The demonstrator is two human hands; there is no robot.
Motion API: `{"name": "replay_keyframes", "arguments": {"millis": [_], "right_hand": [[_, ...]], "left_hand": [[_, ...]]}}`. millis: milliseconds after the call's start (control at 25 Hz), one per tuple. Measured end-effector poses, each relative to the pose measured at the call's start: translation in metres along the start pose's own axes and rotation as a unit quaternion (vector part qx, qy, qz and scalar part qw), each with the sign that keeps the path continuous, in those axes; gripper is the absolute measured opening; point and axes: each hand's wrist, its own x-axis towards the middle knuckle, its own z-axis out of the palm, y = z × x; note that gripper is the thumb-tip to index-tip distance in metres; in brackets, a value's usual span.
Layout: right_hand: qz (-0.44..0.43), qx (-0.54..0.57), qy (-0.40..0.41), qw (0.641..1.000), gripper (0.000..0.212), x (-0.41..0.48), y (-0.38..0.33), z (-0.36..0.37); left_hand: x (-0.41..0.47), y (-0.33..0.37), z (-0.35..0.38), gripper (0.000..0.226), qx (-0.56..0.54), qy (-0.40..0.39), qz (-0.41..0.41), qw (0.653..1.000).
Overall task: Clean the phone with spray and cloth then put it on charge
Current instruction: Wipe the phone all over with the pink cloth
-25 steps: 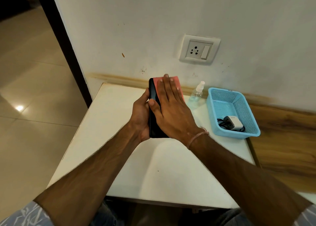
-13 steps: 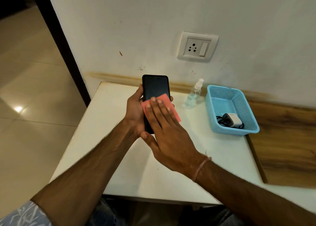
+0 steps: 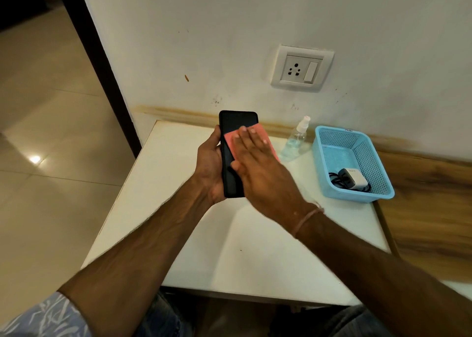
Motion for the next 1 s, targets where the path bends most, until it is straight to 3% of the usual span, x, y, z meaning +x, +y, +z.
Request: {"name": "replay_keyframes", "arguments": {"millis": [360,440,680,880,1000], "right_hand": [[-0.205,-0.088,-0.043,0.974,0.068,-0.054,0.021,0.005],[-0.205,-0.056,-0.037,0.976,0.069,-0.047,0.032,-0.007],[-0.072,0.052,0.043,0.995,0.049,-0.03,0.001,0.008],[-0.203,-0.058,0.032,0.977,0.053,-0.05,0.012,0.013],[-0.195,-0.074,0.037,0.977,0.048,-0.045,0.031,-0.005]], "left_hand": [[-0.004,0.002,0.0,0.079,-0.008,-0.051,-0.024,0.998],[-0.002,0.003,-0.001,0.08,-0.005,-0.05,-0.024,0.998],[-0.002,-0.003,0.0,0.083,0.011,-0.043,-0.047,0.998],[0.001,0.002,-0.004,0.077,-0.022,-0.064,-0.018,0.998],[0.002,0.002,-0.001,0.078,-0.001,-0.057,-0.026,0.998]]}}
